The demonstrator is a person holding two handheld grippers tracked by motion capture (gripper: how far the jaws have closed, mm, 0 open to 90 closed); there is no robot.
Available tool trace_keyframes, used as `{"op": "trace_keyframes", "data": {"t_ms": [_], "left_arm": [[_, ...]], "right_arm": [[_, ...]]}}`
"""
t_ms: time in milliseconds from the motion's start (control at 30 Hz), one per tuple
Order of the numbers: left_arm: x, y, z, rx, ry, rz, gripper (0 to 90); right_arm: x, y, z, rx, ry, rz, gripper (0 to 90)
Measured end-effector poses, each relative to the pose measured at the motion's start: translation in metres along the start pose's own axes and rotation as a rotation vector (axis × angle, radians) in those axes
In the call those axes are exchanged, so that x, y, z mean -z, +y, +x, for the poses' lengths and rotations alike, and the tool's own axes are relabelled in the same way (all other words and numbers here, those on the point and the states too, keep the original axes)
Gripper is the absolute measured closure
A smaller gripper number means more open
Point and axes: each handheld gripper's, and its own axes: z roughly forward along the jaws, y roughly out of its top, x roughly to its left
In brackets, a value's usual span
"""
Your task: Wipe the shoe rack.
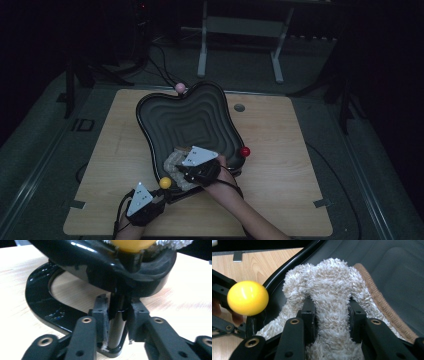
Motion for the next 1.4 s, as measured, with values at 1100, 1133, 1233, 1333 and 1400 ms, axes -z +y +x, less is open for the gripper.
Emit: {"op": "trace_keyframes", "data": {"t_ms": [1100, 1133, 1233, 1333, 1400], "left_arm": [[0.000, -0.002, 0.002, 0.013, -0.005, -0.014, 73.2], [0.000, -0.001, 0.002, 0.012, -0.006, -0.012, 73.2], [0.000, -0.002, 0.002, 0.015, -0.006, -0.018, 73.1], [0.000, -0.002, 0.002, 0.011, -0.006, -0.018, 73.1], [0.000, -0.002, 0.002, 0.013, -0.006, -0.020, 73.2]], "right_arm": [[0.016, -0.010, -0.024, -0.067, 0.045, 0.048, 66.4], [0.015, -0.009, -0.024, -0.065, 0.042, 0.050, 66.2], [0.016, -0.003, -0.026, -0.079, 0.055, 0.036, 66.2], [0.017, 0.009, -0.028, -0.076, 0.054, 0.010, 66.2], [0.017, 0.018, -0.030, -0.078, 0.054, -0.009, 66.2]]}}
